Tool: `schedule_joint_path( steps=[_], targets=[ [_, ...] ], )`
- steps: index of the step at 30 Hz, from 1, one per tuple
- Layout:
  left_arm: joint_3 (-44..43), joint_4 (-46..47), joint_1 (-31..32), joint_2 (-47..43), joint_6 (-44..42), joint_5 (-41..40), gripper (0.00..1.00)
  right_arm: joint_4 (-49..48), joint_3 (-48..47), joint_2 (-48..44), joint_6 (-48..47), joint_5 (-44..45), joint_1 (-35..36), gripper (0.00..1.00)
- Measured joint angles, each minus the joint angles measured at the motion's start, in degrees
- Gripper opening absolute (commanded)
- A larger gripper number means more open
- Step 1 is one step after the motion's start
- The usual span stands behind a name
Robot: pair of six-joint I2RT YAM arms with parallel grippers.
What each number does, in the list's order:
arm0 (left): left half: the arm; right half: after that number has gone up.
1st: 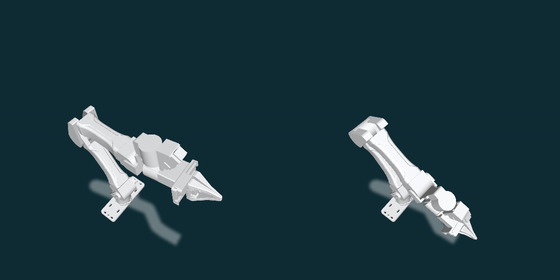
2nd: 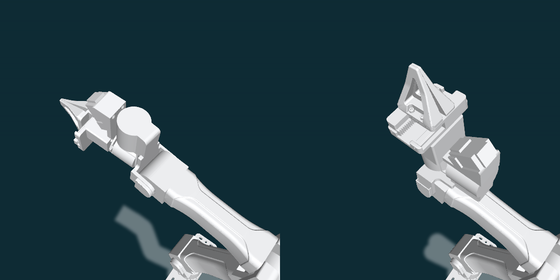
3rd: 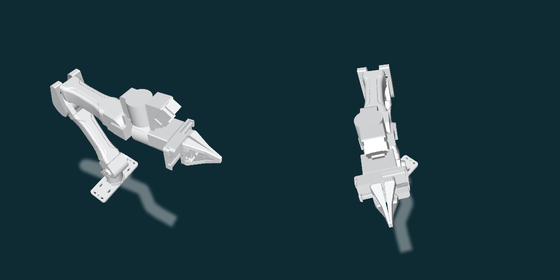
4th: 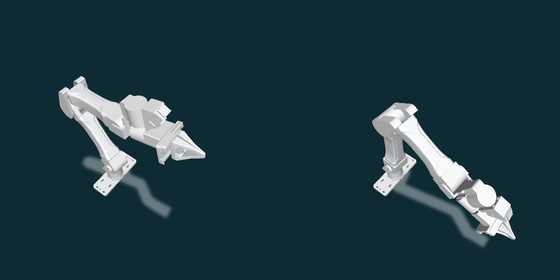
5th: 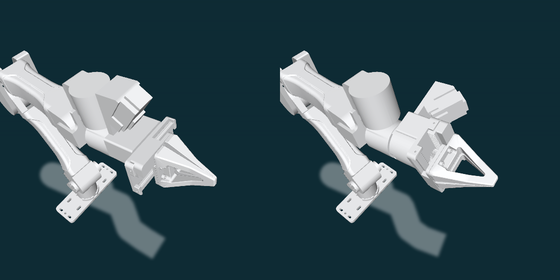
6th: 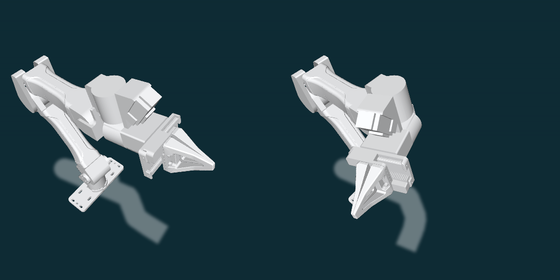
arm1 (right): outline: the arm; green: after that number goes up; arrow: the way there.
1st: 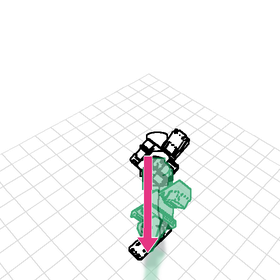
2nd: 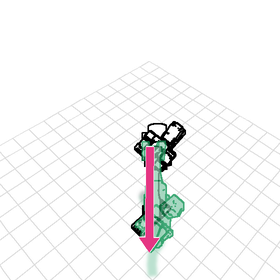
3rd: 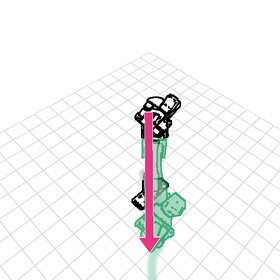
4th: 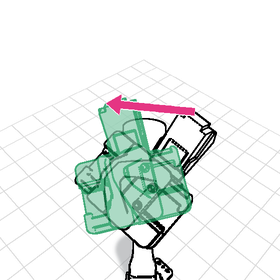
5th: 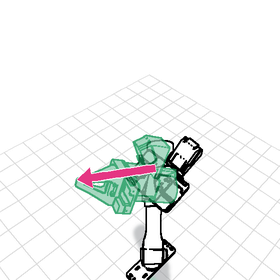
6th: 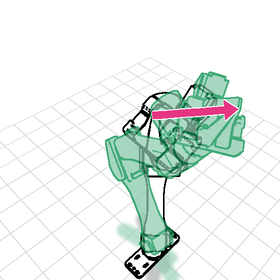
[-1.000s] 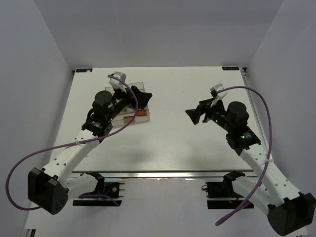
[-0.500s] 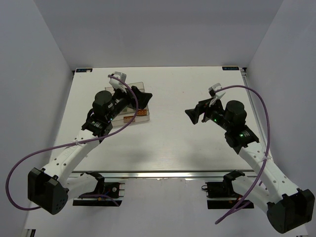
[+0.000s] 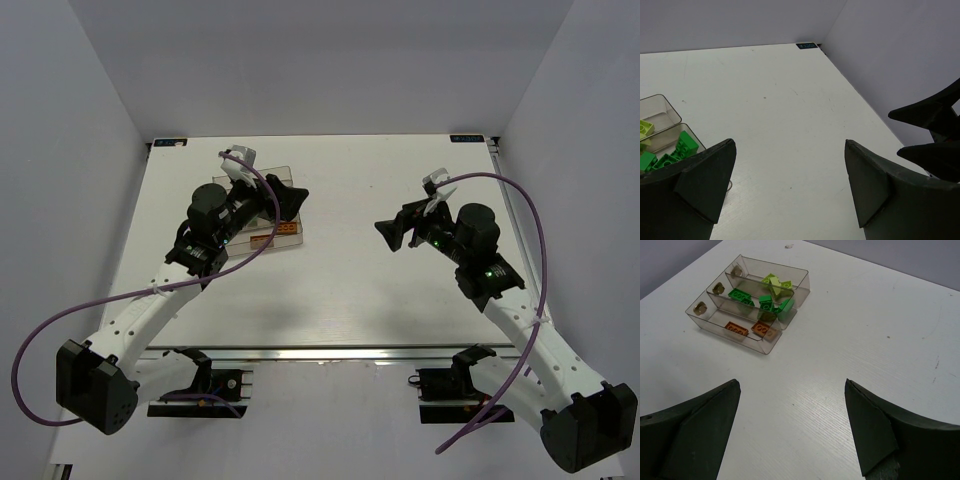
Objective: Sort the legos into containers by color
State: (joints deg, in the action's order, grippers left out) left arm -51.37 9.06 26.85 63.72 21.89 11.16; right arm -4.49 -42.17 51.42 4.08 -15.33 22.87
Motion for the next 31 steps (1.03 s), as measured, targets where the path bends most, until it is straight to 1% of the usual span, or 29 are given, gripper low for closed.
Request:
schedule_joint_path(
  steps=[31],
  targets=[
    [0.0,0.0,0.0,0.0,-0.02,0.0,0.98,-0.39,0.85,-0.55,-1.29,0.57,-0.24,0.9]
  ],
)
